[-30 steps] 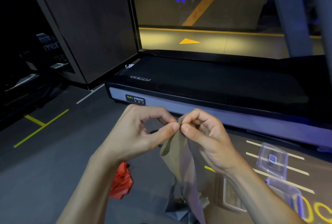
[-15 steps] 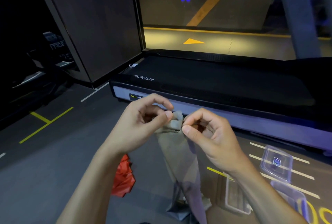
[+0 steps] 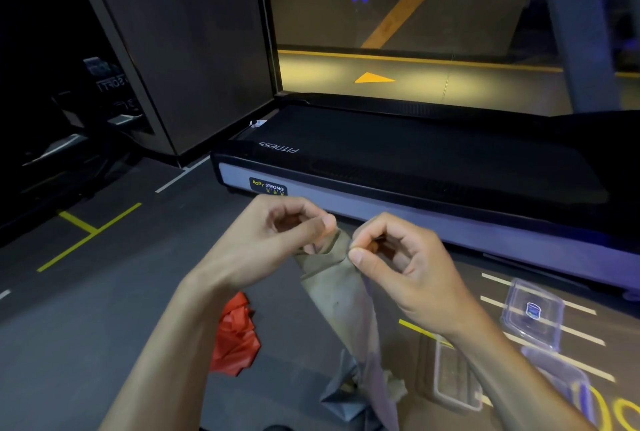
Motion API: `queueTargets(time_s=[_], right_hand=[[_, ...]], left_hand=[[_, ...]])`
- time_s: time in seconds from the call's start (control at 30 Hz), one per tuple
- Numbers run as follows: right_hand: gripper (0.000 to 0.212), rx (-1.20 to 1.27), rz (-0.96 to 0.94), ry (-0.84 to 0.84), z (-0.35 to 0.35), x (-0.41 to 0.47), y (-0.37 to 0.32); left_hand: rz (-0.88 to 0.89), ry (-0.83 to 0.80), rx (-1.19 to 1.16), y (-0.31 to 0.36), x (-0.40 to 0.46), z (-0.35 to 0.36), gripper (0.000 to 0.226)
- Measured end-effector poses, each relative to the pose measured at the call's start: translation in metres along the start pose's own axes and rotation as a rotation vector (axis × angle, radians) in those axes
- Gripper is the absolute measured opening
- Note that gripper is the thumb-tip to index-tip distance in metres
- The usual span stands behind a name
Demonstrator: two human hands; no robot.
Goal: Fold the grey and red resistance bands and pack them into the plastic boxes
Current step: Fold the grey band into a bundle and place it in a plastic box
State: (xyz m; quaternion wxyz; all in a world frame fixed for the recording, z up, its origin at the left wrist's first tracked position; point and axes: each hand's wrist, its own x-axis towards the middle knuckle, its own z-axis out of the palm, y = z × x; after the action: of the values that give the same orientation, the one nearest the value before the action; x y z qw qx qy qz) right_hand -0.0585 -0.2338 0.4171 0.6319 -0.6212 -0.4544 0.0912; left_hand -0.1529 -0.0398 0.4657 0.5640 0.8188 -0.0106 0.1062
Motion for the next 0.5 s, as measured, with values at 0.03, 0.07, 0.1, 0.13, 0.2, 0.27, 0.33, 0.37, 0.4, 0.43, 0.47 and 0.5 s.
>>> queueTargets(time_s=[0.03,0.07,0.1,0.13,0.2,0.27,0.33,0.37,0.4,0.43,0.47,0.5], right_hand=[[0.009,-0.006,0.001,-0.009,0.0001,-0.0001,-0.0004],[0.01,-0.01,0.003,-0.014,0.0002,-0.0003,-0.0006],[0.011,-0.015,0.006,-0.018,0.0004,-0.0004,-0.0007],[0.012,-0.022,0.008,-0.021,0.0005,-0.0004,-0.0005],[0.013,-0.036,0.005,-0.025,0.0004,-0.0004,-0.0007],[0.014,-0.04,0.003,-0.027,0.0003,-0.0007,-0.0016],[0.014,-0.042,0.004,-0.027,0.0001,-0.0013,-0.0028],[0.014,-0.041,0.006,-0.027,0.0001,-0.0013,-0.0034],[0.012,-0.04,0.008,-0.028,0.0,-0.0014,-0.0039],[0.011,-0.043,0.006,-0.029,-0.0004,-0.0012,-0.0043],[0.009,-0.053,0.002,-0.029,-0.001,-0.001,-0.0046],[0.008,-0.065,0.0,-0.029,-0.0018,-0.001,-0.0051]], left_hand=[[-0.005,-0.001,-0.002,-0.0003,0.0002,-0.0005,0.021],[-0.016,-0.001,-0.005,-0.0008,0.0003,-0.0008,0.019],[-0.029,-0.002,-0.005,-0.001,0.0004,-0.001,0.018],[-0.036,-0.004,0.0,-0.0016,0.0006,-0.0011,0.018],[-0.044,-0.014,0.009,-0.0023,0.0006,-0.0016,0.019],[-0.051,-0.034,0.005,-0.0029,0.0003,-0.0021,0.018],[-0.055,-0.059,0.004,-0.0033,0.0,-0.0027,0.018],[-0.056,-0.072,0.001,-0.0032,-0.0002,-0.0031,0.018],[-0.056,-0.086,-0.008,-0.0032,-0.0005,-0.0033,0.018],[-0.057,-0.099,-0.021,-0.0033,-0.0007,-0.0038,0.017],[-0.055,-0.113,-0.03,-0.0039,-0.0007,-0.0043,0.017],[-0.054,-0.128,-0.03,-0.0046,-0.0007,-0.0047,0.02]])
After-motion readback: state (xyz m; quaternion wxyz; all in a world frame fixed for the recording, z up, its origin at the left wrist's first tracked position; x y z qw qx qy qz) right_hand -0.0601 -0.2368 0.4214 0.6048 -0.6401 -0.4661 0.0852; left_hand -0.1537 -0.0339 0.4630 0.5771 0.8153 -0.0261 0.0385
